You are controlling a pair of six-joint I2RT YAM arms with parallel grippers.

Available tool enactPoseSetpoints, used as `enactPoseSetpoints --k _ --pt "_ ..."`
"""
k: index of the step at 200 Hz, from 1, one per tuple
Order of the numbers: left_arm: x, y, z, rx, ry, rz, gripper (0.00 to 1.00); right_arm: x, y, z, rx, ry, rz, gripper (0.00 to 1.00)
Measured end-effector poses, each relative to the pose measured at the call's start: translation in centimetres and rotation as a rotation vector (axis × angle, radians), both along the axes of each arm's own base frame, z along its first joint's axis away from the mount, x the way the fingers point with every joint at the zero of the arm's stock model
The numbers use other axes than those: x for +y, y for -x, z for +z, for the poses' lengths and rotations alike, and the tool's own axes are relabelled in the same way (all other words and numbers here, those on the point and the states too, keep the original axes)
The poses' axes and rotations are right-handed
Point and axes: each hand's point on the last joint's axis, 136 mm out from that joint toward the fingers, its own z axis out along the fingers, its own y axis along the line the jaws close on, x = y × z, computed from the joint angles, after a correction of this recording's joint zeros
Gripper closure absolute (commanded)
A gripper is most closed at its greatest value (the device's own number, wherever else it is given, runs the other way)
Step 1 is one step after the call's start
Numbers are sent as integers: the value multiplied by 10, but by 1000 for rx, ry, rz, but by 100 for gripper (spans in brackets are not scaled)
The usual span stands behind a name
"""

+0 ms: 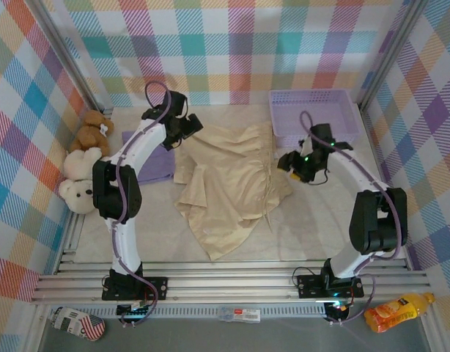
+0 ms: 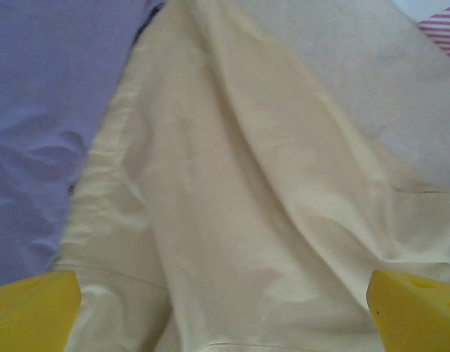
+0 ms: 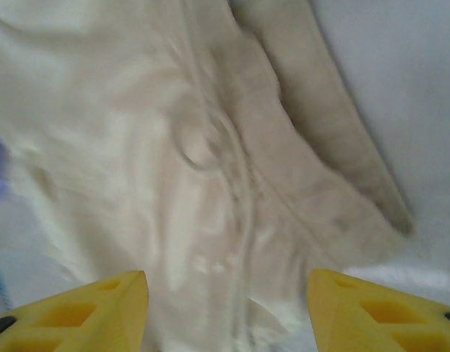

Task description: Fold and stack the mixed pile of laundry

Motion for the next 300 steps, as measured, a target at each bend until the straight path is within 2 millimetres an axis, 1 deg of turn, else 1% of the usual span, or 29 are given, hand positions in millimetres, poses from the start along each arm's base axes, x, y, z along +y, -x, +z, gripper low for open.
enactPoseSetpoints --k 11,22,34,47,51,64,76,90,106,115,123,136,170,189,194,202,213,232,241,251,260,271,283,292,300 --pt "-5 -2 -12 7 21 -2 0 3 15 -19 52 49 30 43" --pt "-11 -3 -31 35 29 -7 0 5 24 -34 91 94 54 44" --pt "-16 -4 -53 68 31 -7 0 2 27 -47 120 140 58 44" --pt "-21 -1 -77 112 27 -10 0 -2 27 -59 140 180 55 45" --pt "-21 0 -83 125 25 -8 0 -2 27 -63 147 188 53 49" --pt "-24 3 -102 162 19 -7 0 -7 26 -77 182 226 30 71" --pt "-22 4 -115 186 7 3 0 -12 26 -86 205 257 10 85" --pt "-22 1 -112 179 5 5 0 -16 24 -88 213 277 -19 100" --pt "-24 -6 -113 170 3 7 0 -21 18 -84 189 306 -38 100" --pt "-23 -11 -116 175 -8 11 0 -25 18 -83 185 326 -48 100" --pt "-24 -15 -115 172 -10 9 0 -29 20 -82 181 343 -52 100" --pt "-27 -24 -114 163 -11 2 0 -35 28 -80 180 369 -59 100" --pt "-32 -41 -112 152 -29 -29 1 -54 61 -72 194 430 -74 100" --pt "-36 -48 -111 153 -39 -57 1 -60 67 -73 213 446 -94 100" --pt "-38 -49 -110 155 -40 -66 1 -61 68 -73 217 446 -100 98" --pt "-40 -49 -109 160 -42 -88 0 -61 68 -73 223 445 -108 88" --pt "-42 -46 -107 171 -48 -121 0 -62 70 -73 232 445 -113 81" --pt "-48 -32 -101 197 -77 -199 0 -58 71 -72 238 421 -117 67" --pt "-46 -24 -96 207 -103 -228 0 -55 70 -70 235 405 -117 60" --pt "-43 -10 -85 214 -141 -261 0 -52 70 -64 219 381 -115 53" --pt "-40 5 -73 217 -168 -284 0 -48 68 -56 192 358 -108 52" --pt "-35 30 -53 217 -195 -302 0 -43 63 -43 153 329 -102 49" --pt "-28 56 -30 201 -200 -302 0 -38 55 -29 109 301 -96 44" --pt "-25 74 -17 185 -188 -289 3 -35 51 -22 81 287 -86 41" --pt "-22 90 -8 166 -164 -274 8 -32 50 -19 67 280 -79 40"
